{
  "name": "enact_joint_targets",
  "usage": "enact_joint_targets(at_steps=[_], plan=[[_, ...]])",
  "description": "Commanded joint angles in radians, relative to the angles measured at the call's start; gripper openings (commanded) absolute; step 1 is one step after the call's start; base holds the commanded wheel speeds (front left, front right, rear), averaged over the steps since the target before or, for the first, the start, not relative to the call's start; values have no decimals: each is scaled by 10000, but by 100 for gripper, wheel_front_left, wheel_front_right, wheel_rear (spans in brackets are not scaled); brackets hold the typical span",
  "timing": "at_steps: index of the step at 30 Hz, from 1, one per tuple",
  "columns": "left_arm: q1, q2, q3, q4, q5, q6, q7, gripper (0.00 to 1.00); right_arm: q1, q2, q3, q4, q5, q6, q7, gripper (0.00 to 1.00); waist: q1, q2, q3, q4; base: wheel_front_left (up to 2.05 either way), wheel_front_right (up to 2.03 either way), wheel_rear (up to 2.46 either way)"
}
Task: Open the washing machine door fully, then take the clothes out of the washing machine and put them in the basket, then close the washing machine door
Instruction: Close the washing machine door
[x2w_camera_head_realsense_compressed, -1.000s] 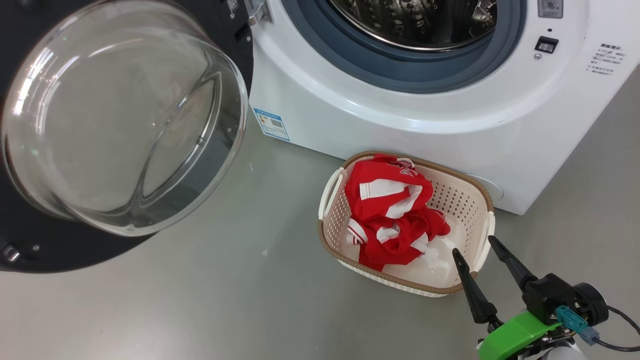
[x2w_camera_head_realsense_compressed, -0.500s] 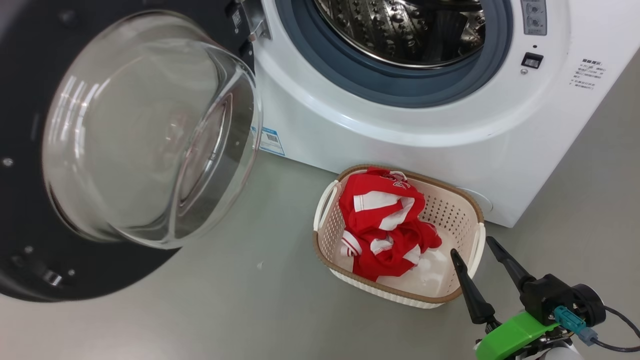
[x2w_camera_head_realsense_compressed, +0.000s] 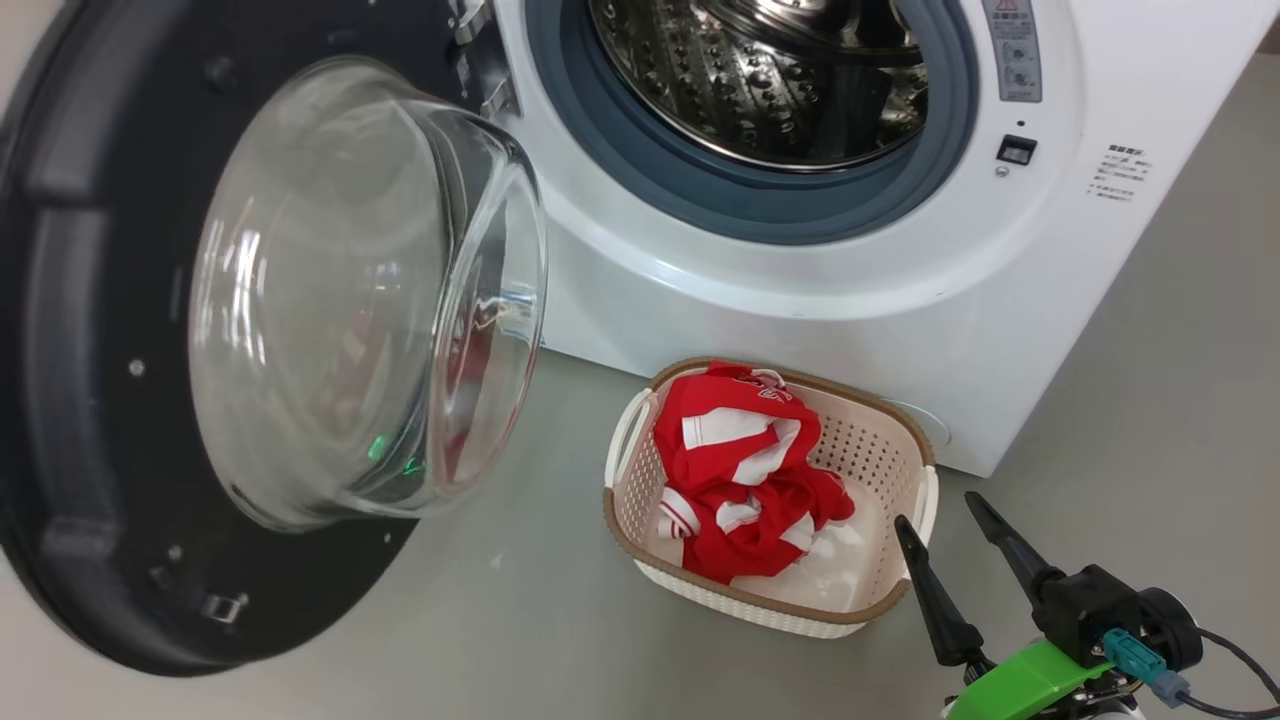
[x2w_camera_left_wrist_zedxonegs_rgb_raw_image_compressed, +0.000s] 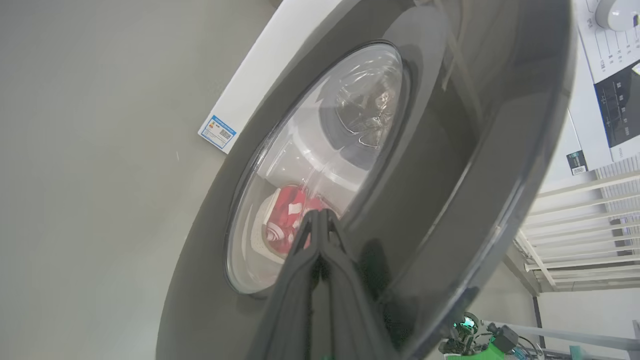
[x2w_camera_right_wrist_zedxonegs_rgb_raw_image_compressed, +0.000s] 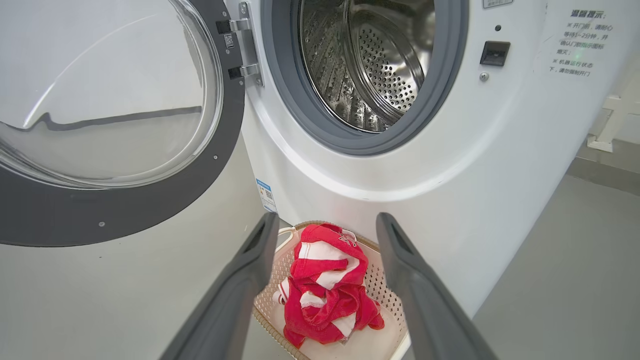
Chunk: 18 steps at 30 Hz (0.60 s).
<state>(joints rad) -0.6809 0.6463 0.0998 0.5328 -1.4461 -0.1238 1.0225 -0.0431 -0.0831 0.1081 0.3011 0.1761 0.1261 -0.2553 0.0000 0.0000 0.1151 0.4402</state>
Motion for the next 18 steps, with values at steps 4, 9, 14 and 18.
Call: enact_joint_targets(at_steps=[4, 9, 14, 18], plan=[[216, 534, 58, -1125, -315, -69, 300, 0, -36, 33, 200, -287, 72, 46, -65, 100, 0, 0, -105, -247, 0, 0, 0], [377, 456, -159, -1962, -612, -69, 479, 0, -3, 75, 191, -337, 34, 46, -65, 100, 0, 0, -135, -544, 0, 0, 0], [421, 308, -318, -2643, -823, -69, 470, 0, -17, 98, 158, -370, 53, 46, -65, 100, 0, 0, -108, -881, 0, 0, 0], [434, 162, -486, -3193, -906, -69, 441, 0, -53, 114, 111, -412, 35, 46, -65, 100, 0, 0, -7, -1145, 0, 0, 0]])
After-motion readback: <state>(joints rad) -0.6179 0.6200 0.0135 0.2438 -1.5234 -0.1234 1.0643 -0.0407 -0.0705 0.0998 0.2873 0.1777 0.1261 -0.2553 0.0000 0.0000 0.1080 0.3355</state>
